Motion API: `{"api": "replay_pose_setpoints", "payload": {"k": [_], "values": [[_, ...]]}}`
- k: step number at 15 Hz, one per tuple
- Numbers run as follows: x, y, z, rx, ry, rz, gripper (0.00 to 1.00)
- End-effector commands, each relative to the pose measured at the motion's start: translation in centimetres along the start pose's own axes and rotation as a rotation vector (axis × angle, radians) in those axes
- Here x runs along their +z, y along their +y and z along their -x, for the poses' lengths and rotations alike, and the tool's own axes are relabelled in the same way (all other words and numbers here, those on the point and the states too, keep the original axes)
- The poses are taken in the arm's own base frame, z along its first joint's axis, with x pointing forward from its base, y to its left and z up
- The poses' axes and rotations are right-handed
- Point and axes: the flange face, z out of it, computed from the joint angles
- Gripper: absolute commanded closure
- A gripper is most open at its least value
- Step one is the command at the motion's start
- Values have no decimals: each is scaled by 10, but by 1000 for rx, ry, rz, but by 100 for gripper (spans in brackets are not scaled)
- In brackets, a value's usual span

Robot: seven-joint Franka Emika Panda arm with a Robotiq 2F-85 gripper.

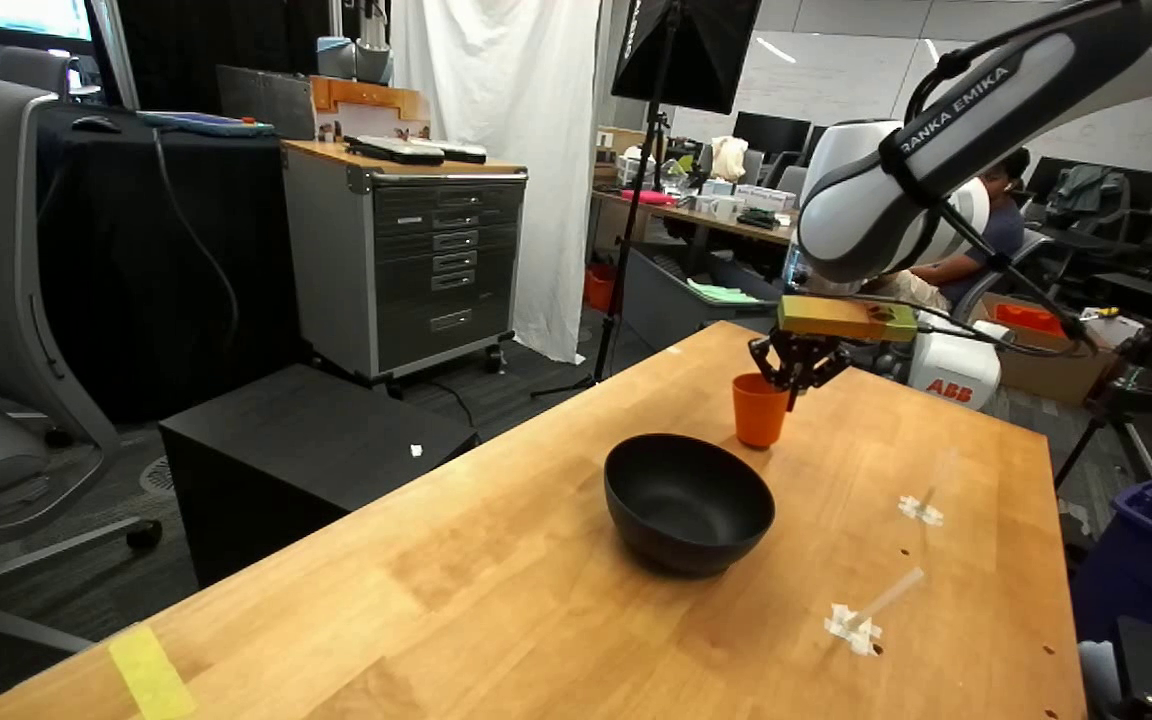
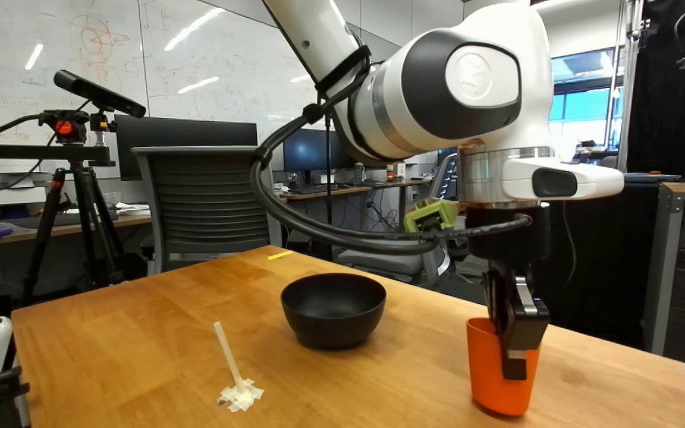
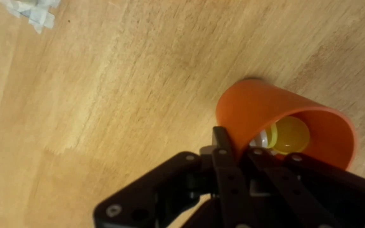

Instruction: Pour the contents in the orange cup into the black bowl

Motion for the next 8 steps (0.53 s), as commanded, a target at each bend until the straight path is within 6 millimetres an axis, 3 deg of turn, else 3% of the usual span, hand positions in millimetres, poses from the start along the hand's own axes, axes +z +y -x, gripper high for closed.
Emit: {"api": "replay_pose_setpoints", "payload": {"k": [1, 8], "values": [[-15, 5, 16, -59, 71, -23, 92], [-25, 17, 45, -139, 179, -52, 93]]}}
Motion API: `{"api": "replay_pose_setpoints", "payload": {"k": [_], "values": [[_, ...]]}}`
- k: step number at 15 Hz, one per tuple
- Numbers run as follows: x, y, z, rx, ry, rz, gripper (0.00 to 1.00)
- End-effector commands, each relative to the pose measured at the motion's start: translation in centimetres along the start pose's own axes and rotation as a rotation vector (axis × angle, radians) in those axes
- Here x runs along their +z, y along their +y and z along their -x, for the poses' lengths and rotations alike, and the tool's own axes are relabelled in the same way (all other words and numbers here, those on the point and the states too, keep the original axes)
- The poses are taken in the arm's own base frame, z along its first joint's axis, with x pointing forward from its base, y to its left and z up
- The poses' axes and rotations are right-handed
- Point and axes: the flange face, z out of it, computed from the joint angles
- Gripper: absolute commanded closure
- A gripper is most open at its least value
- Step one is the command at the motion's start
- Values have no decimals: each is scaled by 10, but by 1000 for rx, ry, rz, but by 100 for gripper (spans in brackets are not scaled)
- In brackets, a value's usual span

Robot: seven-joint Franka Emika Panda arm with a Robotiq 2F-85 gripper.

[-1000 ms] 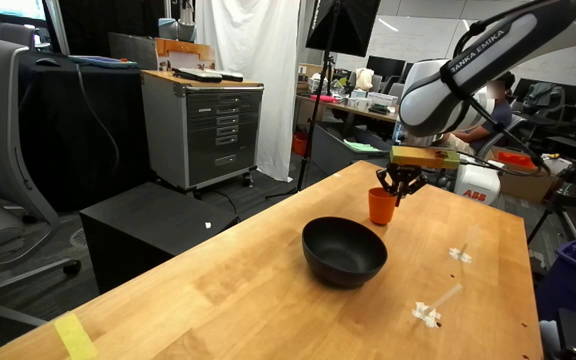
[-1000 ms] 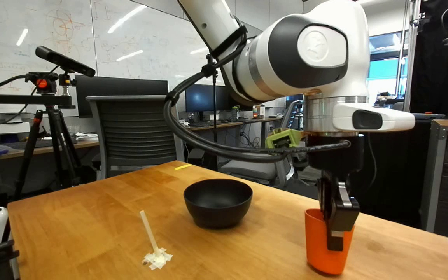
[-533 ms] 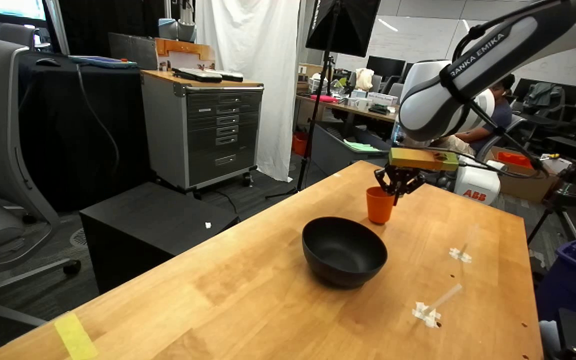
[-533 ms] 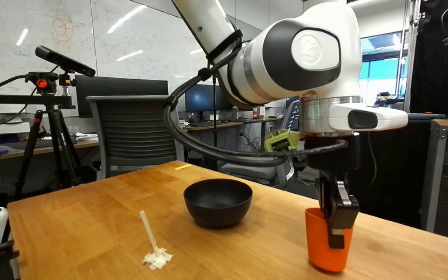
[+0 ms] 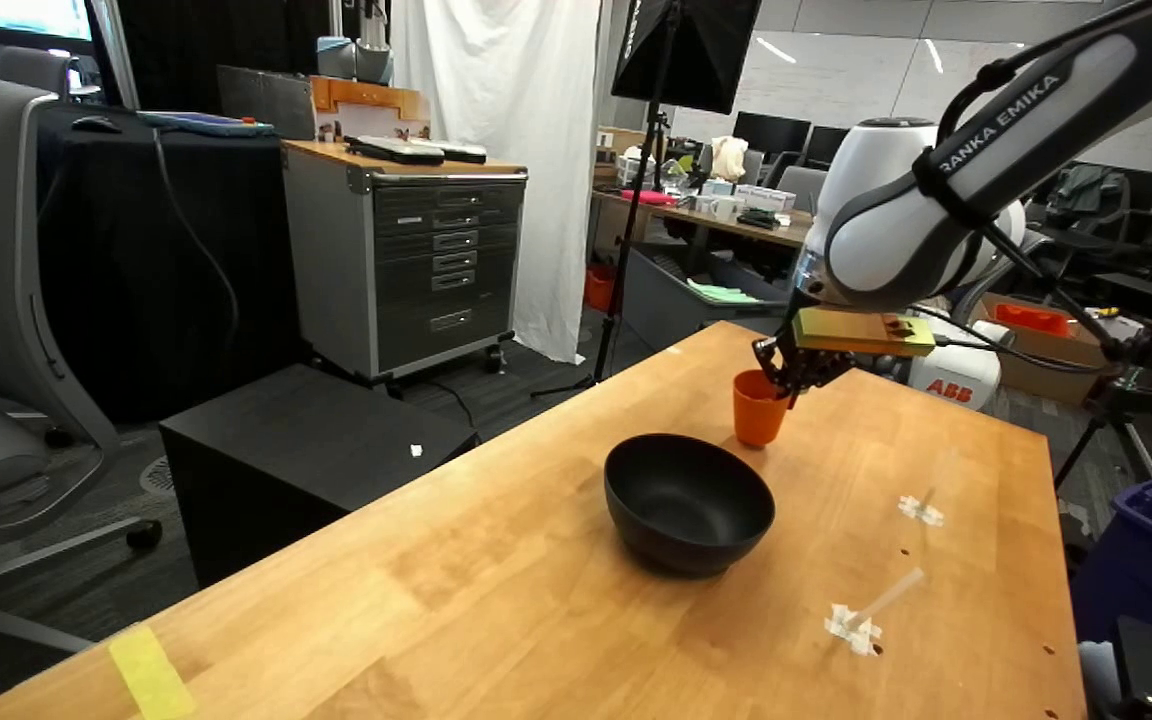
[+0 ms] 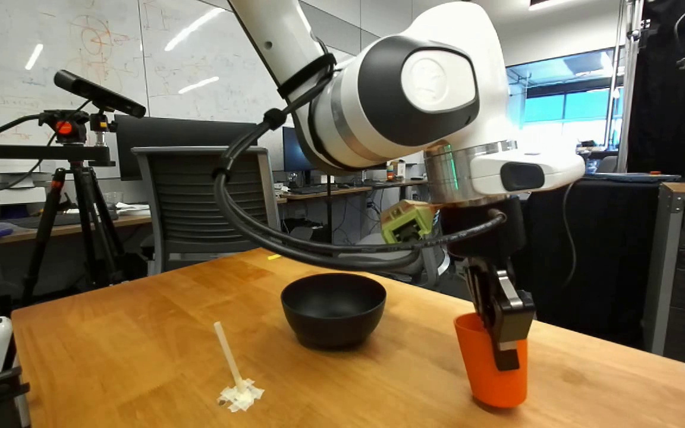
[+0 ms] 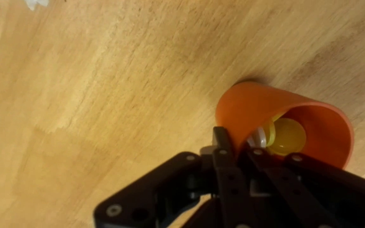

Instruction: Pour the contents in the orange cup into the black bowl

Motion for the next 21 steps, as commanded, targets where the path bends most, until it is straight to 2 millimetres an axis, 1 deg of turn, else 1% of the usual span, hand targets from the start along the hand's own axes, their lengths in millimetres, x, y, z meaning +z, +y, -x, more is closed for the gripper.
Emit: {"api": "replay_pose_setpoints", "payload": {"k": [1, 8, 15, 18, 21], "values": [[-23, 14, 20, -54, 59, -20, 93], [-39, 25, 36, -97, 109, -34, 93], [-55, 30, 39, -90, 142, -58, 93], [-63, 25, 42, -111, 166, -54, 93], [-70, 11, 52, -164, 201, -35, 93]]}}
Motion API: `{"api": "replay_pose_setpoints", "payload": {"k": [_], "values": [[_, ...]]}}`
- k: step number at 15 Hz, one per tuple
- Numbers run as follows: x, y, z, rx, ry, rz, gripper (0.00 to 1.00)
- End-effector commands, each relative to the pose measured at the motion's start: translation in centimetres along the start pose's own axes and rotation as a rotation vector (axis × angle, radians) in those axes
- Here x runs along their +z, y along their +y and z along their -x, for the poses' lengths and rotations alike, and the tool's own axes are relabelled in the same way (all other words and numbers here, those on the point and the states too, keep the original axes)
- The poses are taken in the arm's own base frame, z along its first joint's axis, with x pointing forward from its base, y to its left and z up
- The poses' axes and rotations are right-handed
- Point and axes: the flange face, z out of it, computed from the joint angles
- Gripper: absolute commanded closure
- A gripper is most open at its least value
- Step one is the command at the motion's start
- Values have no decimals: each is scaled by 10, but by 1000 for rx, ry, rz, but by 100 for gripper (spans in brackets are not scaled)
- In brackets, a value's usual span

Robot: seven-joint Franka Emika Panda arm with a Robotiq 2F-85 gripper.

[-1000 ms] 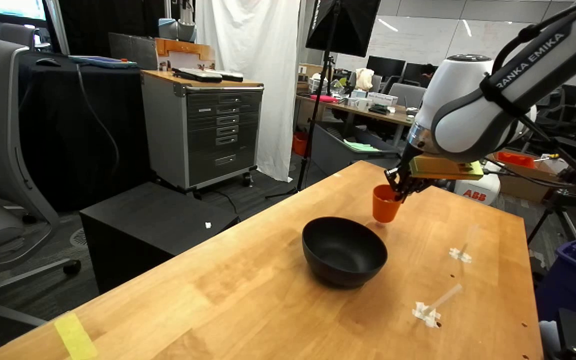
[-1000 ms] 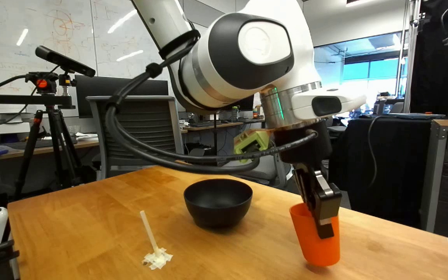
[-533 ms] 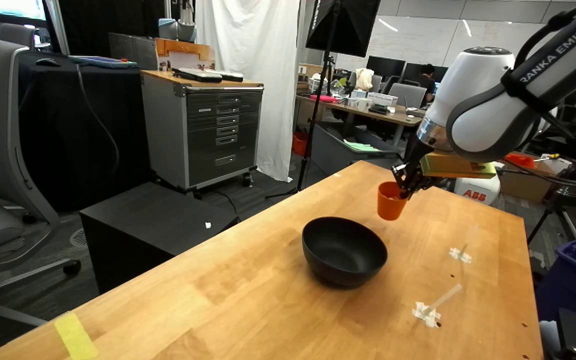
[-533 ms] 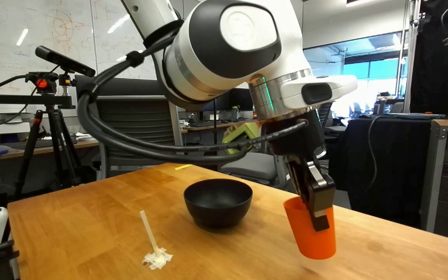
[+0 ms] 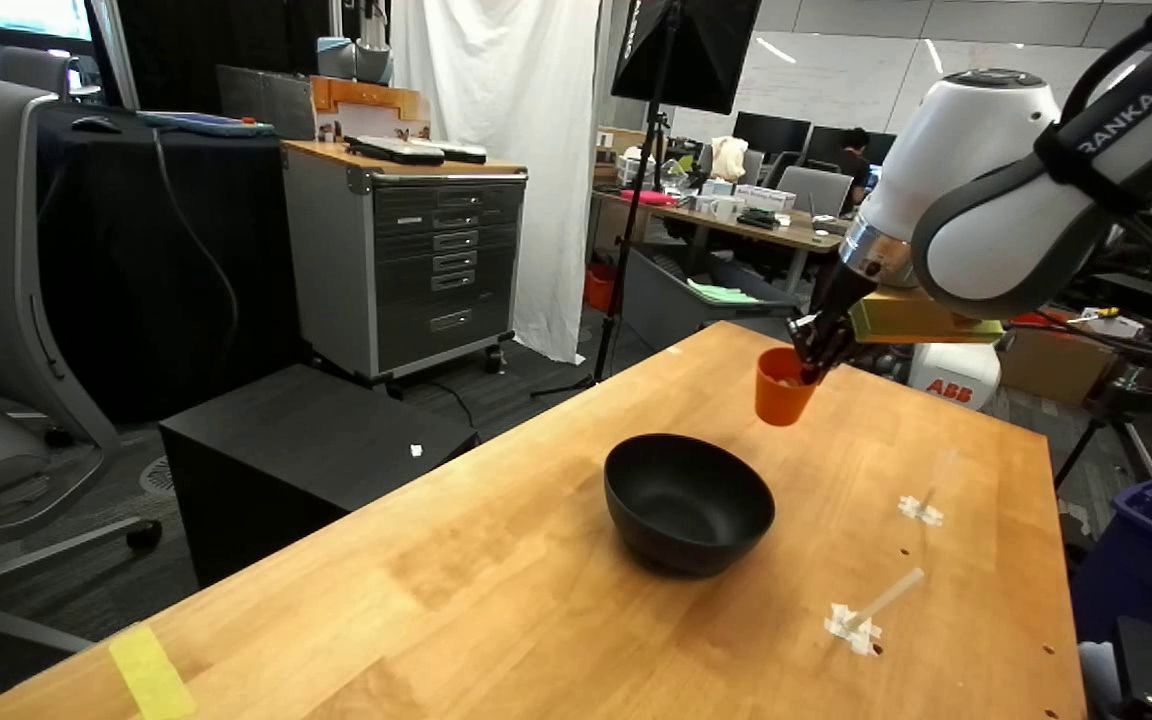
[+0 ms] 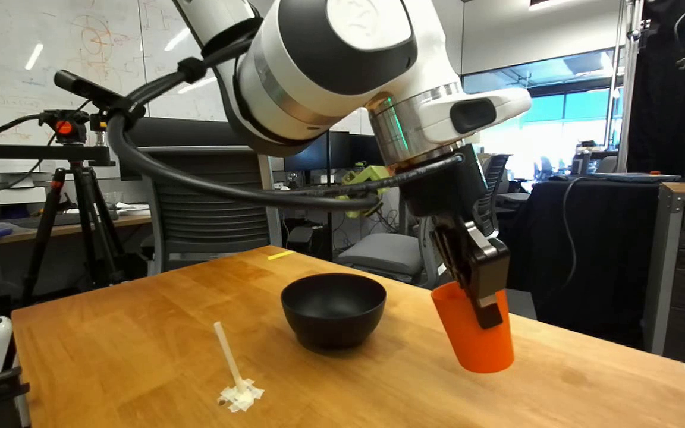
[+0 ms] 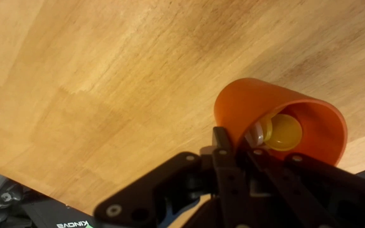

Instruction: Pour the contents in the orange cup into the black bowl

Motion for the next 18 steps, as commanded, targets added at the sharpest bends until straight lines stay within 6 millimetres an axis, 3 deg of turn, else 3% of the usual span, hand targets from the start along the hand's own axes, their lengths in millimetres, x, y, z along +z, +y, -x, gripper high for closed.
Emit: {"api": "replay_pose_setpoints", "payload": {"k": [1, 9, 14, 18], "values": [[-21, -16, 13, -47, 57, 0, 93], [-40, -63, 47, -149, 142, 46, 93], [-44, -83, 77, -199, 194, 89, 93], [-47, -94, 89, -162, 240, 119, 93]]}}
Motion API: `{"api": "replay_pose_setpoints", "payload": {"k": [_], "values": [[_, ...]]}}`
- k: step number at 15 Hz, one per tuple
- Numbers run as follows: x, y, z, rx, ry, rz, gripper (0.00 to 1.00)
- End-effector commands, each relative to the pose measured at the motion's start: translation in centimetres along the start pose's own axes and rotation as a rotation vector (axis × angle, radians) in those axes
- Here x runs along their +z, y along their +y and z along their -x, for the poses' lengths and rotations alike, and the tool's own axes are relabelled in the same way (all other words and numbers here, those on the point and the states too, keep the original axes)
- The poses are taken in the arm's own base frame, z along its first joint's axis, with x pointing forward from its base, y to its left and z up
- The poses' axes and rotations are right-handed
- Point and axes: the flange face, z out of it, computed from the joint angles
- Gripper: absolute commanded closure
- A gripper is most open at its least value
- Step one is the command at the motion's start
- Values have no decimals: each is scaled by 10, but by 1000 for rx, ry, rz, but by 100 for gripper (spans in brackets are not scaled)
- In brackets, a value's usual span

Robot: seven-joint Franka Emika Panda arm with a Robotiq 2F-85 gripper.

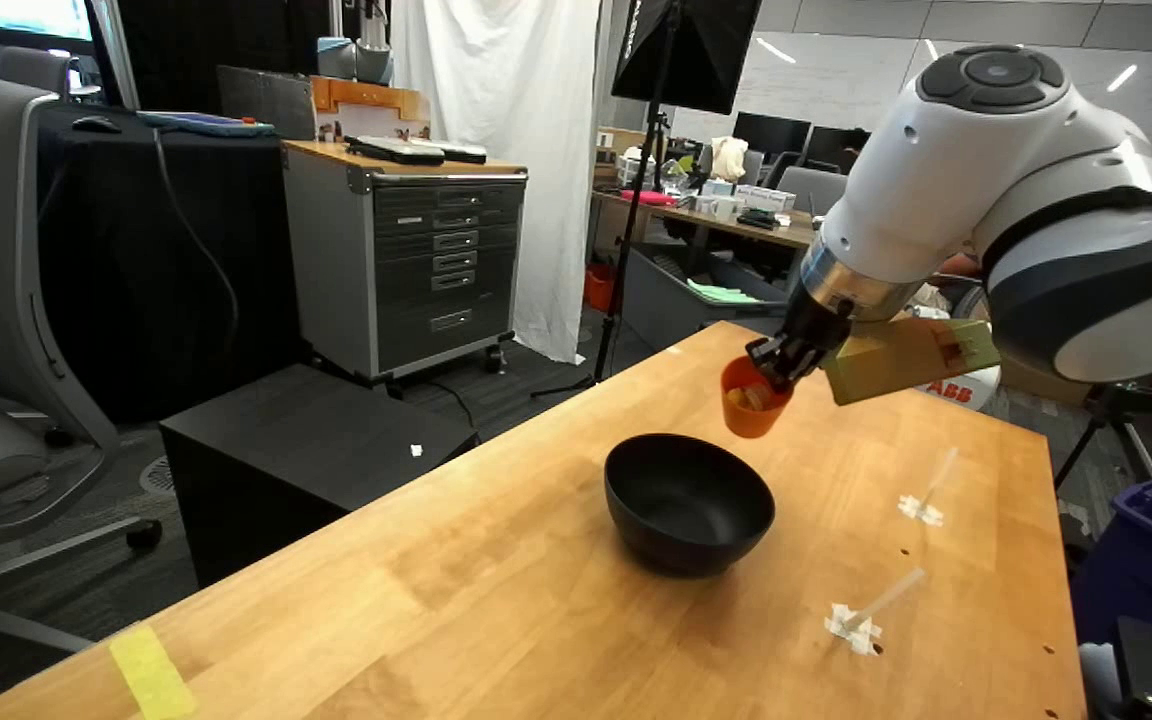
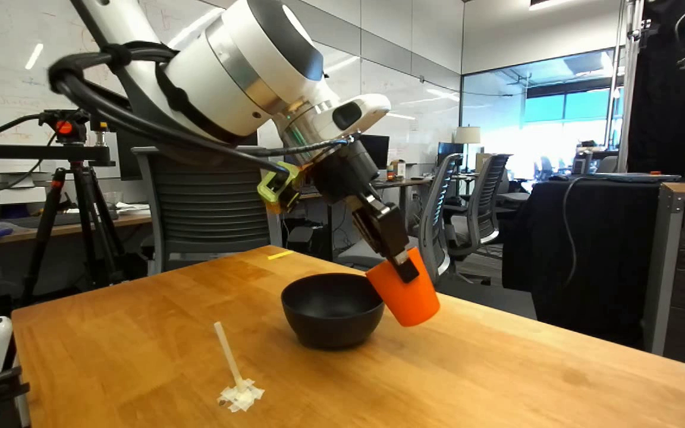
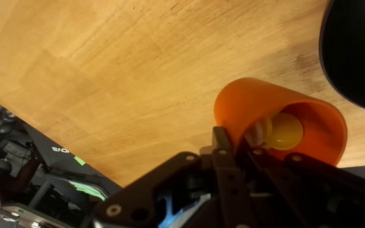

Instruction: Pour the contents in the orange cup into the black bowl

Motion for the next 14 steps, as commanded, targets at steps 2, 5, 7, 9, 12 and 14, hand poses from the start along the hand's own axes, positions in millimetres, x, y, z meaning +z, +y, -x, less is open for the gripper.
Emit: {"api": "replay_pose_setpoints", "payload": {"k": [2, 5, 7, 9, 12, 14], "values": [[-11, -8, 1, 110, 71, 36, 93], [-15, -14, 4, 174, 117, 67, 93], [-17, -20, 10, 192, 139, 89, 93], [-17, -28, 17, 201, 161, 113, 93], [-15, -42, 32, 203, 189, 154, 93], [-13, -50, 42, 202, 215, 179, 93]]}}
